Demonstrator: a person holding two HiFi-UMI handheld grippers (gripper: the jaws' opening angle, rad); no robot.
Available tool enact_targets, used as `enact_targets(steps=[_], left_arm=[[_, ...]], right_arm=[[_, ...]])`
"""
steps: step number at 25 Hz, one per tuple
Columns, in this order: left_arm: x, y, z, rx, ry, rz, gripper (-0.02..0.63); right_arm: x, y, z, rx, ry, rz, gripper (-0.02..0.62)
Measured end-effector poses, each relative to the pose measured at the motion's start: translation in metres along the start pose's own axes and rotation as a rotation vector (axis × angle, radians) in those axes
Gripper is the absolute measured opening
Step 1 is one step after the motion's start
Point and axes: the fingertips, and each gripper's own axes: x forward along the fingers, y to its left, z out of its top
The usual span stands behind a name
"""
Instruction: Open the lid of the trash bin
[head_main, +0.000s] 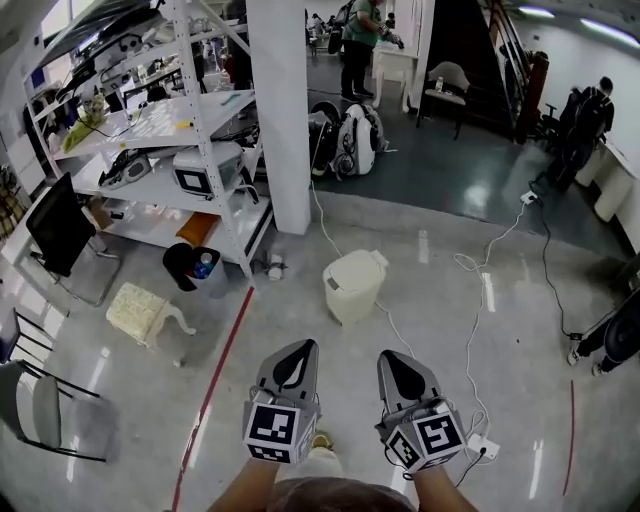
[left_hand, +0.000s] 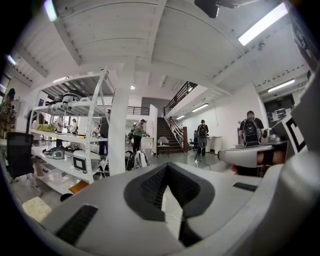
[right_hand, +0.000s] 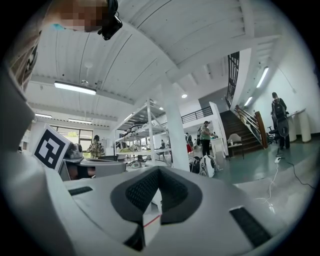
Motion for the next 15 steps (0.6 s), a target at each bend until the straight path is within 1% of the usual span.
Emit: enact_targets(steps=[6, 11, 15], left_arm=[[0.039, 0.026, 0.001, -0.009, -0.001, -0.027, -0.003], [0.067, 0.039, 0.008, -0.005, -0.01, -0.054, -0.003], [0.082, 0.041, 0.007, -0.002, -0.019, -0.079, -0.003]], right_arm=[[0.034, -0.022, 0.003, 0.007, -0.011, -0.043, 0.018], [0.061, -0.034, 0.004, 0.02, -0.018, -0.073, 0.018], [0.077, -0.042, 0.002, 0.021, -0.015, -0.092, 0.018]])
